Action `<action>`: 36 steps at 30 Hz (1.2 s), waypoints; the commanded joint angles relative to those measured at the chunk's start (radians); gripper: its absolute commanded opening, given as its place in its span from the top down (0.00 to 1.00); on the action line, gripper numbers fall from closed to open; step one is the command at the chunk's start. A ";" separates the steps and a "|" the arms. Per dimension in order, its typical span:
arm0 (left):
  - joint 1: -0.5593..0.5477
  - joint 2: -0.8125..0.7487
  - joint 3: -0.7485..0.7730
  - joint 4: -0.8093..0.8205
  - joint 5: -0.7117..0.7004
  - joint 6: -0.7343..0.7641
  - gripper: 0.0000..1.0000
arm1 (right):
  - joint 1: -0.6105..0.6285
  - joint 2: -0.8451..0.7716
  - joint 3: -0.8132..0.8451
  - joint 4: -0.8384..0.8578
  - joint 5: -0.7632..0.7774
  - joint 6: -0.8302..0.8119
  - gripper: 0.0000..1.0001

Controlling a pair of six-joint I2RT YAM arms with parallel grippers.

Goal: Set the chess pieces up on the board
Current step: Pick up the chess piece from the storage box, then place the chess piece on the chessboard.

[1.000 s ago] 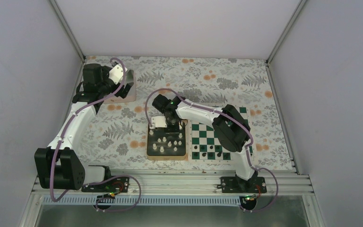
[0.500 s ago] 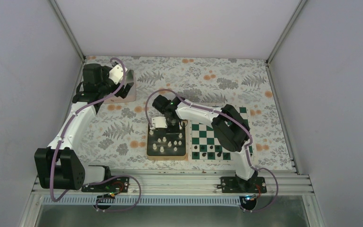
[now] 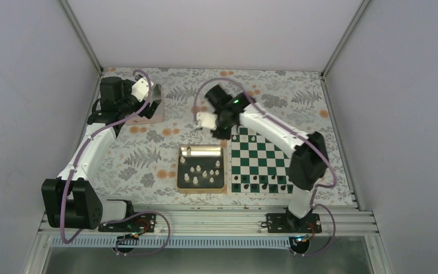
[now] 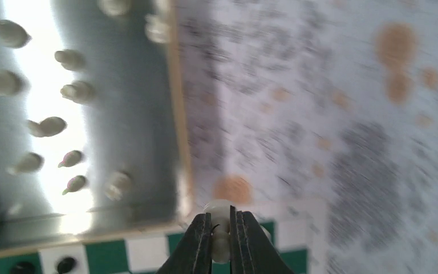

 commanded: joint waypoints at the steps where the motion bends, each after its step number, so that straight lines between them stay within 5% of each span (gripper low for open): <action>1: 0.003 -0.018 0.006 0.002 0.016 0.011 0.00 | -0.164 -0.102 0.031 -0.060 0.010 -0.029 0.93; 13: 0.003 -0.014 0.007 0.000 0.012 0.013 0.00 | -0.515 -0.122 -0.156 0.016 -0.007 -0.101 0.92; 36: 0.003 -0.008 0.005 0.001 0.009 0.013 0.00 | -0.580 0.069 -0.275 0.146 -0.053 -0.097 0.90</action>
